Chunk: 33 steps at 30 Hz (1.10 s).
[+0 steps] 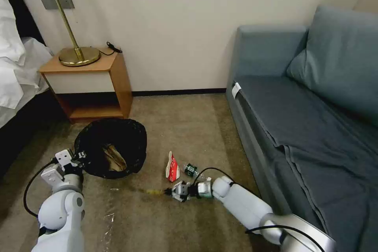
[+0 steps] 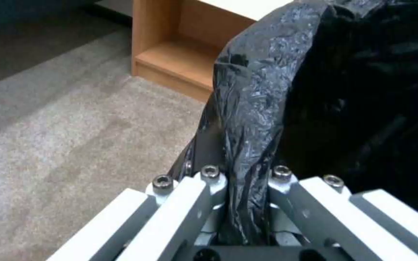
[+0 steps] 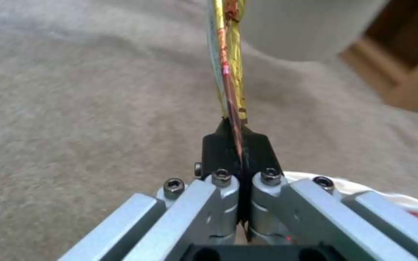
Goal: Pick up the trash bin, then pick up the garbage on the floor and place it into the trash bin.
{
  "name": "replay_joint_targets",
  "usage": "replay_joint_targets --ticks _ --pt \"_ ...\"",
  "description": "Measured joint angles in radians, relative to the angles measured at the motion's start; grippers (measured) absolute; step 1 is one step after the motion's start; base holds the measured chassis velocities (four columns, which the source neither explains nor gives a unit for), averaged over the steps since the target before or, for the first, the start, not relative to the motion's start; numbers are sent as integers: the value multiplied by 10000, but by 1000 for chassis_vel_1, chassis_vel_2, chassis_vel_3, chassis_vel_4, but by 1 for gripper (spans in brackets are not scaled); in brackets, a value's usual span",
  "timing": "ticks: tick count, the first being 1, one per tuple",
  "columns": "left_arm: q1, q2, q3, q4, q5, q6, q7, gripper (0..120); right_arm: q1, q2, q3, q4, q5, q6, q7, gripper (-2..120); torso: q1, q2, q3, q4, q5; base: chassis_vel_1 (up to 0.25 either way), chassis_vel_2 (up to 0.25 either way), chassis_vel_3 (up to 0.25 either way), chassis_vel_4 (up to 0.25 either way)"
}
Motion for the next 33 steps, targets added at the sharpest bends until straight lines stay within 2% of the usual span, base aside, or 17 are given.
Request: replay_joint_targets --ticks 2,12,18,19,20,23,26,28,29,30,31,33 --pt "-122 65 46 97 -25 16 0 3 -262 -331 316 517 131 -65 7 0 0 0 0 1 0 0 0 0 0" --pt "-342 166 196 283 -74 51 3 3 -576 -655 1117 978 192 -77 105 0 0 0 0 1 1 0 0 0 0" --pt "-448 208 287 525 -155 42 70 3 -623 -997 2151 1764 922 -296 689 0 0 0 0 -1 -3 0 0 0 0" --pt "-449 209 289 587 -174 16 89 3 -552 -971 2223 2039 1206 -436 1132 0 0 0 1 -1 -1 0 0 0 0" --pt "-449 209 289 587 -174 16 89 3 -552 -971 2223 2039 1206 -436 1132 0 0 0 1 -1 -1 0 0 0 0" --pt "-341 203 259 641 -217 -61 134 3 -199 -809 1726 2825 1919 -771 2574 0 0 0 0 2 -3 0 0 0 0" --pt "-287 187 249 643 -219 -80 140 3 -51 -780 1304 3112 2184 -883 3147 0 0 0 0 3 -3 0 0 0 0" --pt "-235 143 235 643 -220 -113 151 3 193 -728 396 3820 2648 -1208 4228 0 1 0 0 3 -3 0 0 0 0" --pt "-235 143 235 643 -220 -113 151 3 193 -728 396 3820 2648 -1208 4228 0 1 0 0 3 -3 0 0 0 0" --pt "-233 106 234 643 -220 -114 154 3 360 -718 -288 4425 3150 -1579 4937 0 0 0 1 3 -2 0 0 0 0" --pt "-233 106 234 643 -220 -114 154 3 360 -718 -288 4425 3150 -1579 4937 0 0 0 1 3 -2 0 0 0 0" --pt "-278 56 260 678 -193 -117 152 3 761 -683 -1451 5299 4048 -2163 5968 0 0 0 0 1 -2 0 0 0 0"
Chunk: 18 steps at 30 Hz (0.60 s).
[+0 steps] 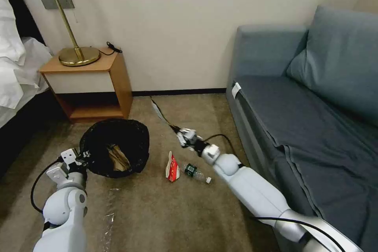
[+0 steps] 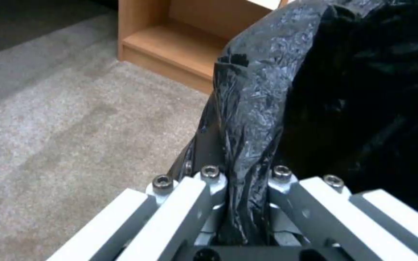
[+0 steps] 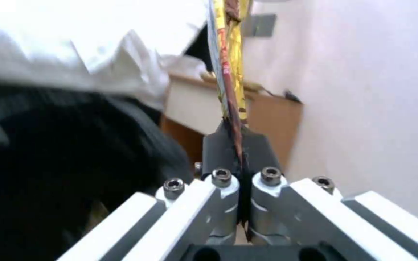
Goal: Pick up the trash bin, then pick up the garbage on the floor and place it into the trash bin.
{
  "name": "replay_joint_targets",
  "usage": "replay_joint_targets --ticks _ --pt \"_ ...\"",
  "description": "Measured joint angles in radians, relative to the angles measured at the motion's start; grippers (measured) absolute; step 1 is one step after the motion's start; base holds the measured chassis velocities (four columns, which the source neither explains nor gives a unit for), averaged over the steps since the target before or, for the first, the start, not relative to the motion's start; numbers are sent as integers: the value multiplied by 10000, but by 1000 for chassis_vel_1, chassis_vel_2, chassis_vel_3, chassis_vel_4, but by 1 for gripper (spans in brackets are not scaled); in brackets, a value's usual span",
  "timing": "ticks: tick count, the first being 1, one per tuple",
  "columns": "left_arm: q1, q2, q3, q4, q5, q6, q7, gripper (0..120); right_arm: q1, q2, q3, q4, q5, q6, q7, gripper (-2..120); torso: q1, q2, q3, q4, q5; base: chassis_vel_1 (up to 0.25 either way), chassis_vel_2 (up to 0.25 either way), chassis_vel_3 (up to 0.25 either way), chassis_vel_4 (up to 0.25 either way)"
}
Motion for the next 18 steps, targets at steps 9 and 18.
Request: replay_joint_targets --ticks 9,18 --pt "-80 -139 59 35 48 -1 -28 3 1605 567 -2490 354 921 -676 1384 0 0 0 0 1 -1 0 0 0 0" --pt "15 -231 95 -380 -402 736 -512 3 2590 1088 -4243 -429 1073 -598 1561 0 0 1 0 -1 -1 0 0 0 0"
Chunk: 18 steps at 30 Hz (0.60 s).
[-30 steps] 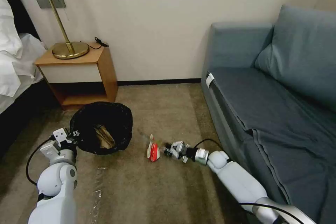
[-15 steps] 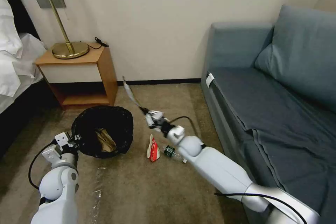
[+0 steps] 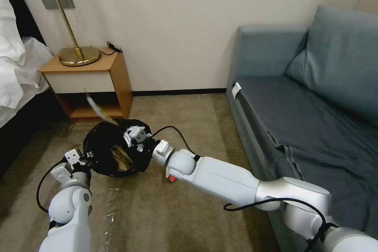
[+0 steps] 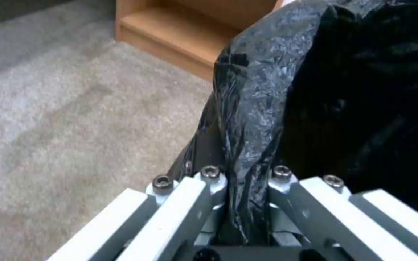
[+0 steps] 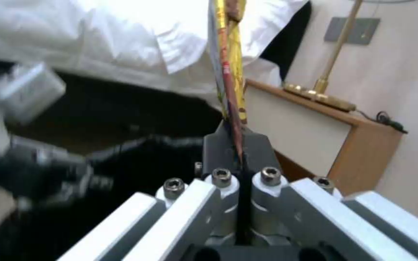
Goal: Pick up the trash bin, then pick up the garbage on the floor and place it into the trash bin.
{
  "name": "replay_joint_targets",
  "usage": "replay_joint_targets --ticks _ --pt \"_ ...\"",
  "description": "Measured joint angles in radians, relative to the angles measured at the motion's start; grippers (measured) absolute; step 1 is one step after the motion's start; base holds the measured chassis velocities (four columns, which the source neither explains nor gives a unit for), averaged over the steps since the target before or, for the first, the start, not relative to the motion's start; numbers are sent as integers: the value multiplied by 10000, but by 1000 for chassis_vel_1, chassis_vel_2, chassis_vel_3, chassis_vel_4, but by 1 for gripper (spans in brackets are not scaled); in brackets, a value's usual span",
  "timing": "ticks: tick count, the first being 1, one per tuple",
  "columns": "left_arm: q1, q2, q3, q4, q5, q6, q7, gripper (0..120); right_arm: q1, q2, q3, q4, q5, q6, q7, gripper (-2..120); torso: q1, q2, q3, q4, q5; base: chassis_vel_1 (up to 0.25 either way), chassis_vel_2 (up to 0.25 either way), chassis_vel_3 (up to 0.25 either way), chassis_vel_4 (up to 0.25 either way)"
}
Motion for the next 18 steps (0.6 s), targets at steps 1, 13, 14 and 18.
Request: replay_joint_targets --ticks 1,13,14,18 --pt "25 0 1 -98 -79 140 -76 3 39 11 -95 -171 -26 61 -70 0 0 0 0 0 0 0 0 0 0" --pt "311 -23 10 -676 -386 723 -328 3 -332 253 -344 -1270 -462 696 -520 0 0 0 0 0 2 0 0 0 0" --pt "331 -24 0 -708 -391 724 -330 3 -374 255 -327 -1276 -500 677 -524 0 0 0 -1 0 2 0 0 0 0" --pt "360 -30 -29 -751 -391 726 -331 3 -471 262 -289 -1258 -584 573 -500 4 0 -1 0 0 1 0 0 0 0"
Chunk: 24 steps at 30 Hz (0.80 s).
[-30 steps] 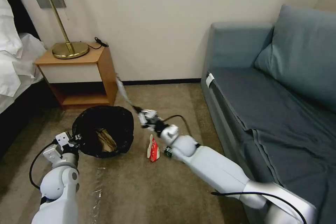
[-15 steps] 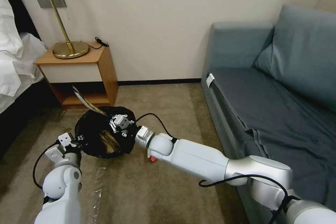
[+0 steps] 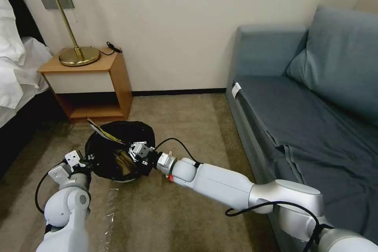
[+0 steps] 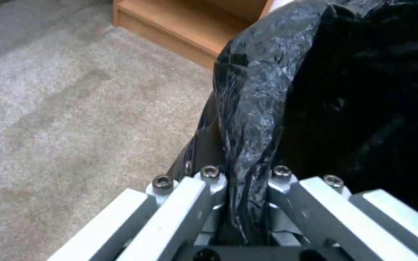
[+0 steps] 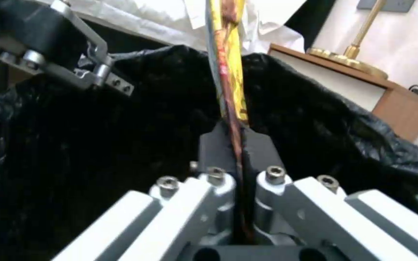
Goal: Pick up the trash bin, then pick up the garbage on the floor and place it into the trash bin.
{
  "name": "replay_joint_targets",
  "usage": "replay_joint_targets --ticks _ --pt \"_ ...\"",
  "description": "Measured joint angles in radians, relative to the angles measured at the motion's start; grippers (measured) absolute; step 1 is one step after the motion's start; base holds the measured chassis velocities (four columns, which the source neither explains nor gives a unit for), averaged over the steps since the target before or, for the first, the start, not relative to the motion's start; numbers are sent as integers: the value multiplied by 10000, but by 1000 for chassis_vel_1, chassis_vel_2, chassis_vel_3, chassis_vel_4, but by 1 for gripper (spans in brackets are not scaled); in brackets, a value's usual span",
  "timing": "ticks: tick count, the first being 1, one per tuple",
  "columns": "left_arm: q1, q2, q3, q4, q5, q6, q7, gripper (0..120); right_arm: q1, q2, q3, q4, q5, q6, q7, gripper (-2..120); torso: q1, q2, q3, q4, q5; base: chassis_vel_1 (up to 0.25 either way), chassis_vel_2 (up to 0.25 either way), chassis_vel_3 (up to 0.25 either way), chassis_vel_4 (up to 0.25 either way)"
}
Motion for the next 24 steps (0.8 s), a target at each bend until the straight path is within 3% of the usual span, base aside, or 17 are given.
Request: replay_joint_targets --ticks 7,10,16,18,24 --pt "21 37 -39 -30 11 -9 0 3 -29 -86 58 163 -5 -73 6 27 0 0 0 1 1 0 0 0 0" --pt "-4 40 -37 -5 25 -17 2 3 -64 -164 110 219 -6 -85 -11 44 0 0 0 0 1 0 0 0 0" --pt "-82 43 -13 84 53 -22 1 3 -95 -216 180 250 -11 -86 -26 60 1 0 0 0 0 0 0 0 0" --pt "-131 61 -1 141 64 -23 3 3 -53 -226 369 313 -1 -104 -29 72 0 0 0 0 1 0 0 0 0" --pt "-215 128 6 274 71 -23 10 3 399 -257 1257 628 82 -412 52 93 0 0 0 2 1 0 0 0 0"
